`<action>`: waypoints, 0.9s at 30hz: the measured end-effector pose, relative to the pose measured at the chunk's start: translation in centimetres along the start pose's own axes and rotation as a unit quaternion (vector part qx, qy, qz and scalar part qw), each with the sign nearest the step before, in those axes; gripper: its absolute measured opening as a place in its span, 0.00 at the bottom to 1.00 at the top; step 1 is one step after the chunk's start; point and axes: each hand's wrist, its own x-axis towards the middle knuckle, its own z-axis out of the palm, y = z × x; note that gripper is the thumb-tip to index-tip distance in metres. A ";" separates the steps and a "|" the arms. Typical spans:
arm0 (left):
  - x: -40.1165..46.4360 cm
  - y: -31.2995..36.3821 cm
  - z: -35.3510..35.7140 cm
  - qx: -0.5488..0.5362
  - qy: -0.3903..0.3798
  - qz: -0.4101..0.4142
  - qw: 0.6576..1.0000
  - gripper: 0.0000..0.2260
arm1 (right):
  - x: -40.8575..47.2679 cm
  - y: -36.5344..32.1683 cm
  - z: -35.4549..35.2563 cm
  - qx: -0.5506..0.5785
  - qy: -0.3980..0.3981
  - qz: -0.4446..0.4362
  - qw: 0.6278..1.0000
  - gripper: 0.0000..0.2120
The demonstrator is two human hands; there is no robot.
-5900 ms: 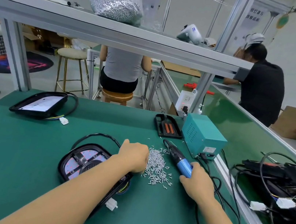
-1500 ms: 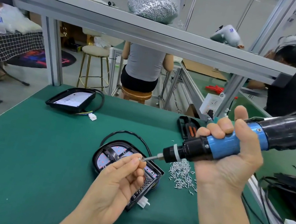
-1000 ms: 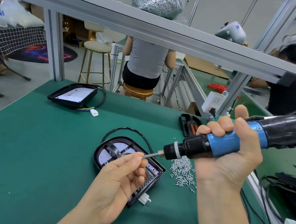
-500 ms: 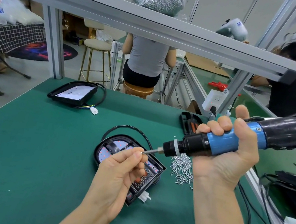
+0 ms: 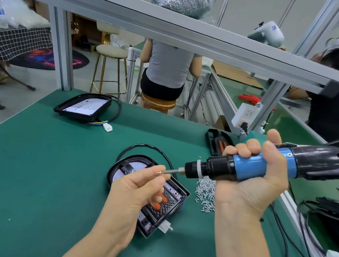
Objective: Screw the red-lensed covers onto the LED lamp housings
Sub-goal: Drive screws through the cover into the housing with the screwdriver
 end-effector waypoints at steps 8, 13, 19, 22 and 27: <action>5.0 1.6 -7.7 0.487 0.221 0.063 0.842 0.23 | 1.6 0.9 -0.3 -0.023 -0.024 -0.011 0.999 0.11; 6.8 -0.4 -8.2 0.680 0.176 -0.015 0.712 0.14 | 2.3 3.4 -0.9 -0.067 -0.021 -0.014 0.997 0.13; 7.5 -0.5 -7.1 0.565 0.219 0.003 0.795 0.09 | 3.2 6.3 -1.6 -0.108 -0.013 -0.012 0.994 0.14; 7.8 -0.6 -6.9 0.489 0.228 -0.008 0.842 0.06 | 3.7 7.2 -1.8 -0.119 -0.012 -0.014 0.993 0.14; 8.7 -0.8 -6.9 0.305 0.212 -0.057 0.927 0.09 | 4.2 8.0 -2.2 -0.126 -0.011 -0.016 0.992 0.14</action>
